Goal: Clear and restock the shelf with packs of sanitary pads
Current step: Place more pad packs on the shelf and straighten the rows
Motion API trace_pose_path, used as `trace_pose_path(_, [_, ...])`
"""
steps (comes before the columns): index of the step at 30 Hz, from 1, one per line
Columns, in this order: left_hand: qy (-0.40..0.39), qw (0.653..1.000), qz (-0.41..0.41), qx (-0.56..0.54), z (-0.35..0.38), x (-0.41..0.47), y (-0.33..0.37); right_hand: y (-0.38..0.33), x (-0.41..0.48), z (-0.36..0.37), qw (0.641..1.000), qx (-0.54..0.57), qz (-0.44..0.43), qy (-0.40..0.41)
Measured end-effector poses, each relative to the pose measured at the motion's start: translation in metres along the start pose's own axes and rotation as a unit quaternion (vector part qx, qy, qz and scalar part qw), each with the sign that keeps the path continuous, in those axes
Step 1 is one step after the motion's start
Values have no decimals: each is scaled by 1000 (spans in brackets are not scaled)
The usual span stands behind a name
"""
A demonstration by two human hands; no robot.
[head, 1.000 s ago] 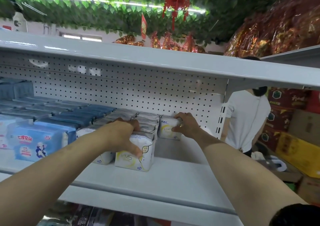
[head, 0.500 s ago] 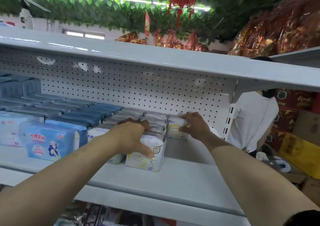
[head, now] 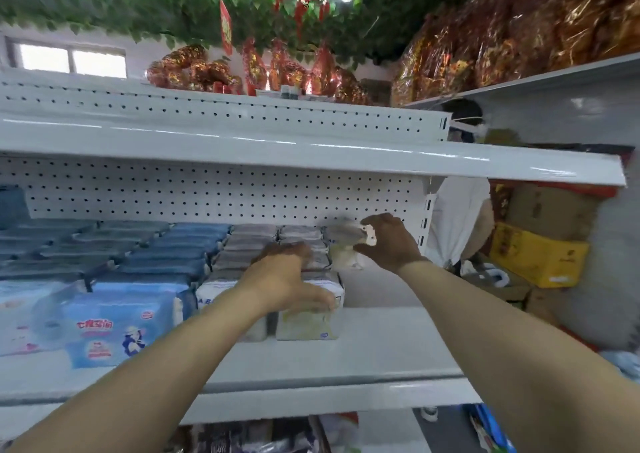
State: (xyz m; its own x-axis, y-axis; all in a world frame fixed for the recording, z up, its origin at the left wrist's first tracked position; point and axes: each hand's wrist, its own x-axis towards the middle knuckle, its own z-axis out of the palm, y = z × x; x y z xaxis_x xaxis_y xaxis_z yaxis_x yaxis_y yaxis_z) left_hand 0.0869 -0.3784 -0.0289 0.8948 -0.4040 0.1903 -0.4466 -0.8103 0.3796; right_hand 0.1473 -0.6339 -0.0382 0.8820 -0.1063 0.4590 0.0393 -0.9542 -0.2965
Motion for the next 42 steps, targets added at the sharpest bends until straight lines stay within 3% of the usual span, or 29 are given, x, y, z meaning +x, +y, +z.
trace_pose_path(5, [126,992,-15,-22,-21,-10,0,-27,-37,-38,999,-26,5,-30])
trace_pose_path(14, [229,967,-113,8,-32,-117,4,-61,-133,-81,996,7,-72,-44])
trace_pose_path(22, [237,941,-238,48,-44,-244,13,-117,-217,-95,982,61,-157,-91])
trace_pose_path(30, [251,912,-310,98,-71,-346,11,-187,-264,-105,966,86,-215,-118])
trace_pose_path(42, [268,888,-364,81,-128,-468,-117,-355,-309,-61,952,101,-242,-156])
